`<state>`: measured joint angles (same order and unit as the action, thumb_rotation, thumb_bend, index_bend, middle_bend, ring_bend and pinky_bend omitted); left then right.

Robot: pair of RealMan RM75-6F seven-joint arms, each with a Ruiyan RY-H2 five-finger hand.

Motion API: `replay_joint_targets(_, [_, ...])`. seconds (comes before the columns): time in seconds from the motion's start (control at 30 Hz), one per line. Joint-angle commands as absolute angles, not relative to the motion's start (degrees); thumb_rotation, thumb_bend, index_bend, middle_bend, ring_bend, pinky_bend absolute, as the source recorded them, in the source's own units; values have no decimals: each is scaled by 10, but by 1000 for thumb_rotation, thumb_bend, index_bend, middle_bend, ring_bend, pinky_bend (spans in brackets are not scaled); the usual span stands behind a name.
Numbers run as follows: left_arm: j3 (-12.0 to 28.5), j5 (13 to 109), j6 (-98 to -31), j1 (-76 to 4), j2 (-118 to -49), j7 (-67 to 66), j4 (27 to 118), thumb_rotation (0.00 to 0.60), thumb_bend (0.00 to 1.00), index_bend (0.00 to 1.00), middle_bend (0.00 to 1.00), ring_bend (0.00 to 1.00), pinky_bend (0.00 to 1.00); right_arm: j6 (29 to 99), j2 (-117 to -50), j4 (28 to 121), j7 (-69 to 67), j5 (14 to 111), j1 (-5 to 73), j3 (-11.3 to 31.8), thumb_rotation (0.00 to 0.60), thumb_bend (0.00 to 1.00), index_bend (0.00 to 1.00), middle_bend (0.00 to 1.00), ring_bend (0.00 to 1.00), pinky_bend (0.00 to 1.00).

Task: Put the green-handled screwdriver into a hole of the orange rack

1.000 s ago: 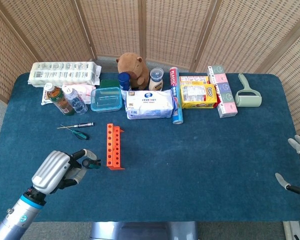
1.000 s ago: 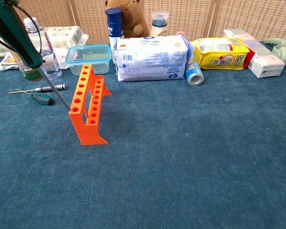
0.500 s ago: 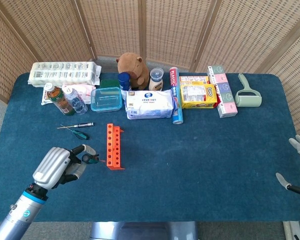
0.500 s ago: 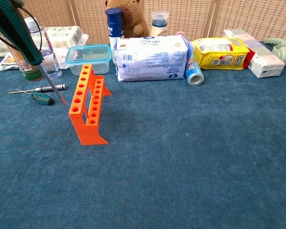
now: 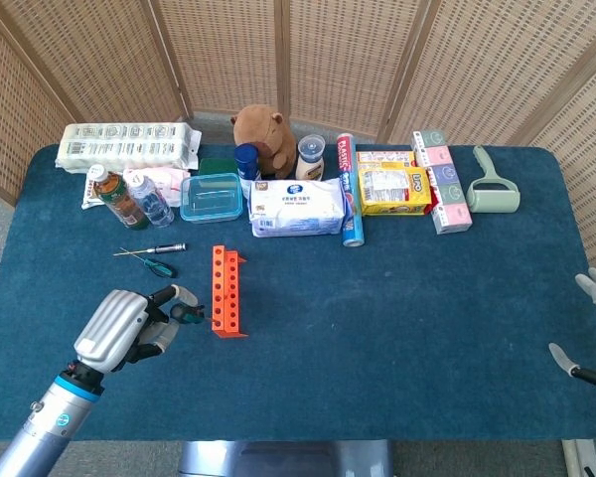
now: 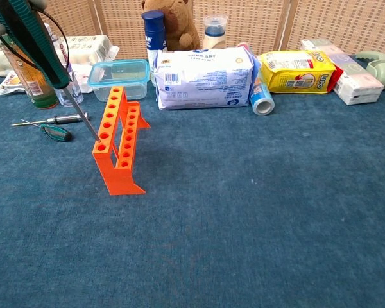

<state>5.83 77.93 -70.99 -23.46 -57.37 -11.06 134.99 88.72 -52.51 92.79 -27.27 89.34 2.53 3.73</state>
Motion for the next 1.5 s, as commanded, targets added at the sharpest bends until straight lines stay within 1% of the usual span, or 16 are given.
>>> replay_joint_targets(0.03, [58, 779, -709, -234, -575, -111, 1350, 600, 473, 418, 1000, 953, 988, 887, -525, 928, -273, 893, 25, 37, 600, 322, 69, 27, 9, 47])
replay_joint_targets(0.8, [59, 747, -709, -244, -605, -151, 1350, 600, 473, 419, 1000, 953, 988, 888, -523, 927, -278, 893, 25, 38, 600, 322, 69, 27, 9, 47])
replay_joint_targets(1.5, [67, 675, -715, -260, -640, -196, 1350, 600, 472, 419, 1000, 953, 988, 887, -523, 927, -279, 892, 25, 38, 600, 322, 69, 27, 9, 47])
